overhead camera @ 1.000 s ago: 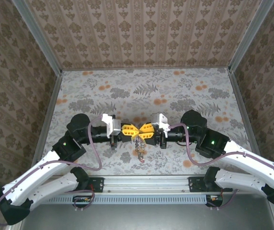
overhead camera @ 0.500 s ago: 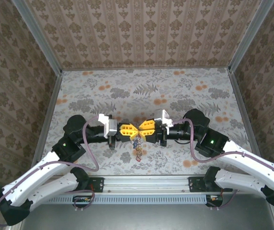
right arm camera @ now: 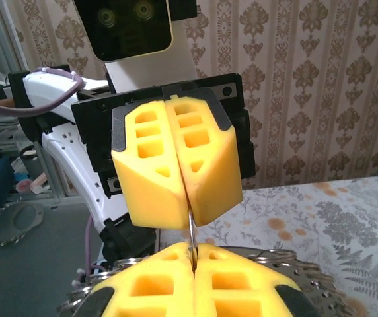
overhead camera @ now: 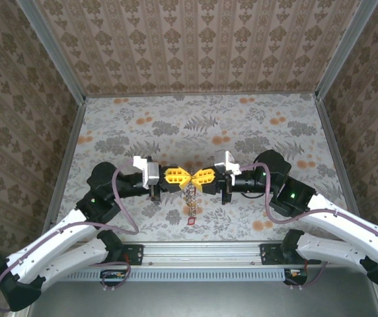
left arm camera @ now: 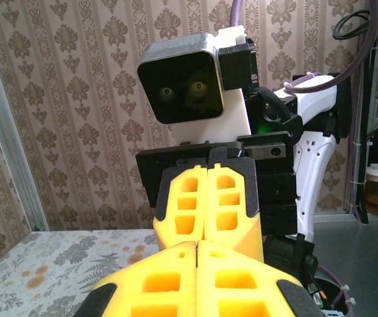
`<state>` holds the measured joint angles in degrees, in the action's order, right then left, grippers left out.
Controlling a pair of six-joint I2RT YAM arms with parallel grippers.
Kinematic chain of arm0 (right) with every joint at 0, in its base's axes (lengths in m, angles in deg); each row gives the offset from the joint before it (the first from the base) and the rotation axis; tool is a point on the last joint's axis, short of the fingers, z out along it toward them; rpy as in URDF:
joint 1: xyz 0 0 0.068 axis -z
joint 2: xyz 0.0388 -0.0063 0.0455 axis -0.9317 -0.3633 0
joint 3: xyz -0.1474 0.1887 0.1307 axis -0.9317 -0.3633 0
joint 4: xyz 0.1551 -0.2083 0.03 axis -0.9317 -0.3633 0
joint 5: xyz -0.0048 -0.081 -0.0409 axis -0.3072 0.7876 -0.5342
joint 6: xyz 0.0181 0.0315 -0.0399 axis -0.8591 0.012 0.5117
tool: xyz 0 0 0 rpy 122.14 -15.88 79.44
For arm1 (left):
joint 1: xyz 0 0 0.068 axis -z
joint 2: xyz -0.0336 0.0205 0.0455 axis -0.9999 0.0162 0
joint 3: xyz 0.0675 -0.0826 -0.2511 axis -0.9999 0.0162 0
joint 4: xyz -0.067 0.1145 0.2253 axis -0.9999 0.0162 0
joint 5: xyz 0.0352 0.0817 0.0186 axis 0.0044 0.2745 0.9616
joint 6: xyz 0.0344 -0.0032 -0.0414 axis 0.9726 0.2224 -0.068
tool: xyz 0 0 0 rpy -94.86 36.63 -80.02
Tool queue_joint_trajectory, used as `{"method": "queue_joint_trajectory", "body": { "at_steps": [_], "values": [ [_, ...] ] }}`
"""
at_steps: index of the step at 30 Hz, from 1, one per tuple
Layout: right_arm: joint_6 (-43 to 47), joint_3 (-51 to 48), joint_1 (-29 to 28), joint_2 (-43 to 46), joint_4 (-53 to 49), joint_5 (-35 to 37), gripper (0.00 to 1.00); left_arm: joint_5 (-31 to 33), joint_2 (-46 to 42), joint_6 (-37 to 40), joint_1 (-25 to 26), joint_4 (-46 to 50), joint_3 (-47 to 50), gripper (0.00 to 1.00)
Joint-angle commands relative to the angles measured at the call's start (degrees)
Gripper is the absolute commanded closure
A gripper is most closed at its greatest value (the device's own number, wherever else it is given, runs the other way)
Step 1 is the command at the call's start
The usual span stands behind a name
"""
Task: Put the keys on the keyring
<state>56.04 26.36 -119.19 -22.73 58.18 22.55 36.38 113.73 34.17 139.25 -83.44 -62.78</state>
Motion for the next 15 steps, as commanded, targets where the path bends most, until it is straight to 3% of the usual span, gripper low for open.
{"method": "queue_joint_trajectory", "body": {
  "at_steps": [1,4,7,9,15],
  "values": [
    [1.7,1.4,0.6,0.9,-3.3,4.9,1.0,2.1,-0.8,2.7,0.5,5.3,-4.4,1.0],
    [4.2,3.4,0.5,1.2,-8.0,10.3,1.0,7.7,-0.5,8.2,0.8,20.8,-10.6,0.99],
    [6.4,5.5,0.6,0.8,-12.8,14.5,1.0,11.3,1.0,13.2,1.3,37.0,-17.6,0.77],
    [7.5,6.4,0.5,0.4,-14.9,16.1,1.0,13.9,2.3,15.6,2.1,44.1,-20.9,0.71],
    [9.4,9.2,0.2,-2.4,-19.5,14.5,1.0,15.9,6.0,19.5,4.0,51.2,-25.3,0.67]
  ]
}}
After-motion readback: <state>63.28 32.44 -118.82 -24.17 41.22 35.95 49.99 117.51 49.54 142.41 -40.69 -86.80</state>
